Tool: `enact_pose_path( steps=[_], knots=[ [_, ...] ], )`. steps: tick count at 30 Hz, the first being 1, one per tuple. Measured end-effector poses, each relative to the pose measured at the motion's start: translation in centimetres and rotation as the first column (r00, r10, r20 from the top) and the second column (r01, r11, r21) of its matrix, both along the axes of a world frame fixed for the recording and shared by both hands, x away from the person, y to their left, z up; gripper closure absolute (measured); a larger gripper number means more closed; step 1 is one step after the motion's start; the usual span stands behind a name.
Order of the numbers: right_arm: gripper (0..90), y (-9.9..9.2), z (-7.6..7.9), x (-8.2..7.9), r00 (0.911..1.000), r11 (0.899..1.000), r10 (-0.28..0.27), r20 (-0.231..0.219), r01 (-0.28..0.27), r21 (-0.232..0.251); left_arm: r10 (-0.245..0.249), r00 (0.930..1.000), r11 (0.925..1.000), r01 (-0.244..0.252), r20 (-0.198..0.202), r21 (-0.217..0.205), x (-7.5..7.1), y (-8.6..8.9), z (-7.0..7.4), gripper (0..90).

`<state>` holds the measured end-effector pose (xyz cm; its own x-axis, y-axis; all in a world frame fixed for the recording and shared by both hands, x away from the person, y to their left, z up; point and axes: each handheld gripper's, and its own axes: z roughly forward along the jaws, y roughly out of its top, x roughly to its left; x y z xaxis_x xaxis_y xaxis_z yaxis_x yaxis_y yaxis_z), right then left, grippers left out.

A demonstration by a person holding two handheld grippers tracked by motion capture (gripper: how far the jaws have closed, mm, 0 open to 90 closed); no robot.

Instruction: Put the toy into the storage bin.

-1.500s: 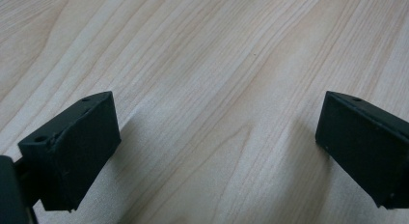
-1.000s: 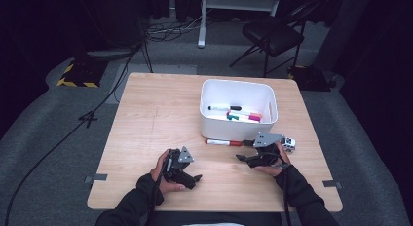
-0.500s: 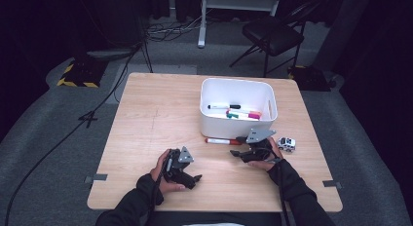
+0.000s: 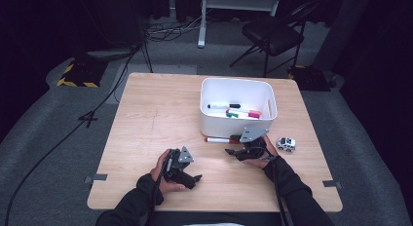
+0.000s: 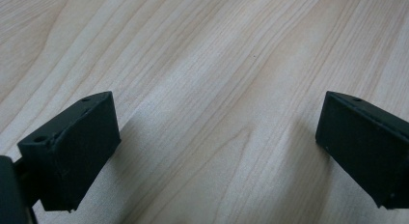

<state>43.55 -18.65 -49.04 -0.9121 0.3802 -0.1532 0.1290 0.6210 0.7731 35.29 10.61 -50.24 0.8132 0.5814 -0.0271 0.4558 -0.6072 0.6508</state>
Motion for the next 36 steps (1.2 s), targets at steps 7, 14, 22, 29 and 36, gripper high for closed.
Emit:
enact_pose_path(
  steps=[7,14,22,29,36],
  knots=[
    [39.8,0.7,-0.3,0.2,1.0,1.0,-0.003,-0.005,0.003,-0.01,0.0,1.0,1.0,0.0,0.0,0.0,0.0,0.0,0.0,1.8],
    [42.8,1.0,0.0,-0.3,0.9977,0.998,0.054,-0.042,-0.053,0.015,0.0,1.0,1.0,0.0,0.0,0.0,0.0,0.0,0.0,1.9],
    [37.2,1.5,0.6,0.1,0.9984,0.998,0.055,-0.015,-0.055,-0.01,0.0,1.0,1.0,0.0,0.001,0.0,0.0,0.0,0.0,1.9],
    [40.7,0.4,0.0,0.9,0.9982,0.999,0.034,-0.05,-0.034,-0.009,0.0,1.0,1.0,0.0,0.0,0.0,0.0,0.0,0.0,1.8],
    [42.7,-0.2,-0.8,1.0,0.9904,0.999,0.022,-0.136,-0.025,-0.021,0.0,1.0,1.0,0.0,0.0,0.001,0.0,0.0,0.0,1.8]
  ],
)
